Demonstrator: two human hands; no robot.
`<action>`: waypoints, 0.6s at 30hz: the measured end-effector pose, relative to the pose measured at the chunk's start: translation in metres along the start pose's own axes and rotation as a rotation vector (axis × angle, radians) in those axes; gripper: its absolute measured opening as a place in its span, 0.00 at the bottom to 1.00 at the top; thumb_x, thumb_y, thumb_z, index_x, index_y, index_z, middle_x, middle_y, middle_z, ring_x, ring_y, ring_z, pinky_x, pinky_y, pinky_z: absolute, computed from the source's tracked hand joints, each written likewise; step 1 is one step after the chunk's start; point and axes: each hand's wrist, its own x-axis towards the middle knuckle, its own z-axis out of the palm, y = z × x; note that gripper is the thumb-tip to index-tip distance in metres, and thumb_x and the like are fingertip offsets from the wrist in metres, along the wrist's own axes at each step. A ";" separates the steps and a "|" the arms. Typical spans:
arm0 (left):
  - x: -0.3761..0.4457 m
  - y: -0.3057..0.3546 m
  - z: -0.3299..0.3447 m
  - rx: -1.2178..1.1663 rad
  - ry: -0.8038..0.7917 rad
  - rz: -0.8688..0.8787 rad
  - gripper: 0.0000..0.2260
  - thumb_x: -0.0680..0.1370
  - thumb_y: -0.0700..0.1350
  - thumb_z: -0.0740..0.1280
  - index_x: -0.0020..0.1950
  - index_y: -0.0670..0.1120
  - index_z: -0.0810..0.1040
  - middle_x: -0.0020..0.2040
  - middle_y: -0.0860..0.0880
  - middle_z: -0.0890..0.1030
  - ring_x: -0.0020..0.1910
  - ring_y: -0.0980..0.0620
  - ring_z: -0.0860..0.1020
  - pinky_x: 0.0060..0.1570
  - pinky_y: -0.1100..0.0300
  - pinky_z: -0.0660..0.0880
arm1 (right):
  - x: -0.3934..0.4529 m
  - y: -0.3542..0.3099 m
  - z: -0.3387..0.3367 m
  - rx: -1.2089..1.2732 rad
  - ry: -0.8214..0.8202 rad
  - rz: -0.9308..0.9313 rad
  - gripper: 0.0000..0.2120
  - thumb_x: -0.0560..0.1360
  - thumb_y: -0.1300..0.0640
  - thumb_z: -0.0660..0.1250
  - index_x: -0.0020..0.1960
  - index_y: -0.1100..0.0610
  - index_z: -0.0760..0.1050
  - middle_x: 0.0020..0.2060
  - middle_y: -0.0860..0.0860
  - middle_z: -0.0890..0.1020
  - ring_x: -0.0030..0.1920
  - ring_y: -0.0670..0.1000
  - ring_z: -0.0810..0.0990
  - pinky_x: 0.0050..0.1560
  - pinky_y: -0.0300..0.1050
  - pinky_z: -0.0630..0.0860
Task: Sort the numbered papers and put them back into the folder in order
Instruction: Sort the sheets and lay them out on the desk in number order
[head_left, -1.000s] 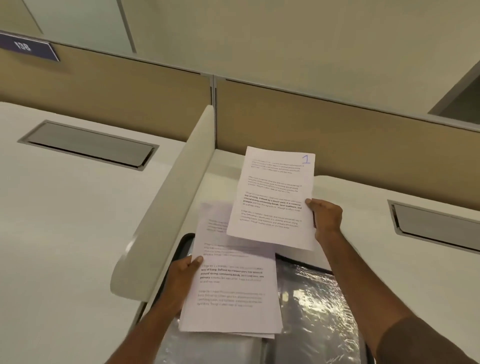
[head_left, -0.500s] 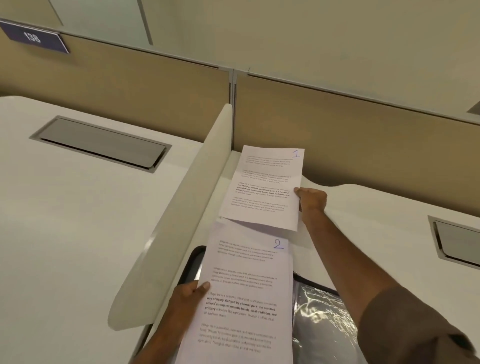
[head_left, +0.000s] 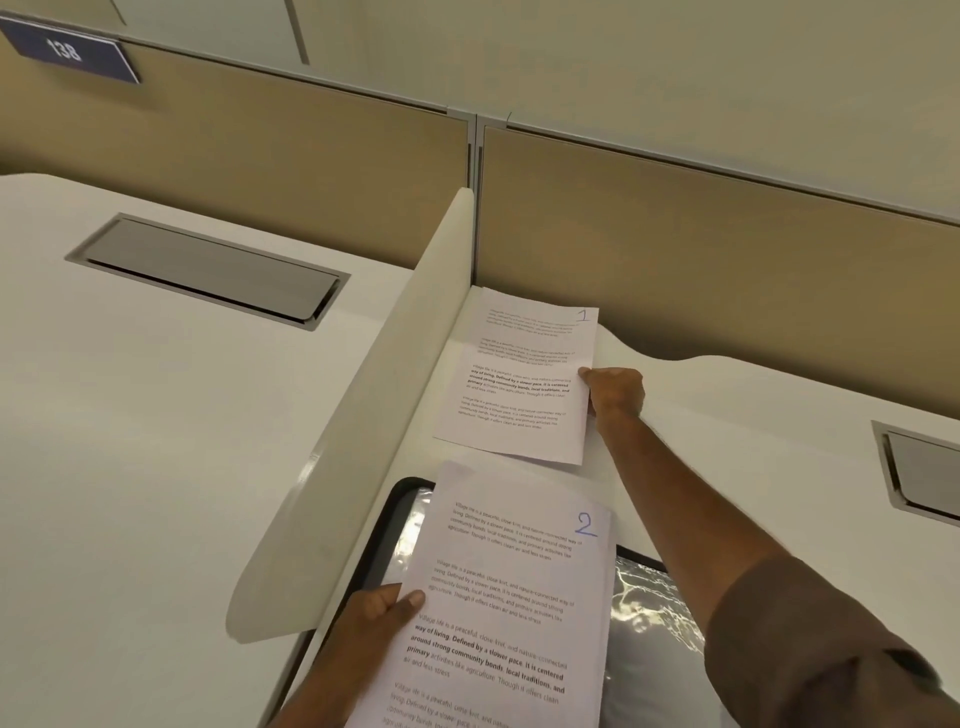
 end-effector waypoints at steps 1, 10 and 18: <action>-0.001 0.000 0.001 -0.014 0.004 0.004 0.18 0.72 0.54 0.74 0.54 0.42 0.86 0.51 0.37 0.86 0.51 0.34 0.84 0.59 0.36 0.77 | -0.003 -0.001 -0.004 -0.068 -0.005 -0.017 0.11 0.74 0.53 0.76 0.48 0.61 0.82 0.51 0.58 0.86 0.48 0.61 0.85 0.53 0.55 0.82; -0.009 0.005 0.008 -0.093 0.027 0.035 0.10 0.80 0.43 0.67 0.54 0.42 0.86 0.52 0.35 0.85 0.51 0.34 0.84 0.60 0.36 0.77 | -0.029 0.025 -0.015 -0.811 -0.099 -0.730 0.26 0.77 0.46 0.70 0.72 0.53 0.72 0.71 0.54 0.72 0.70 0.57 0.71 0.66 0.54 0.71; -0.009 0.008 0.008 -0.121 0.014 0.039 0.11 0.77 0.48 0.69 0.54 0.45 0.87 0.53 0.35 0.85 0.52 0.33 0.84 0.60 0.35 0.77 | -0.032 0.039 -0.001 -0.965 -0.288 -0.780 0.34 0.75 0.33 0.66 0.76 0.47 0.68 0.79 0.52 0.64 0.77 0.56 0.63 0.74 0.54 0.63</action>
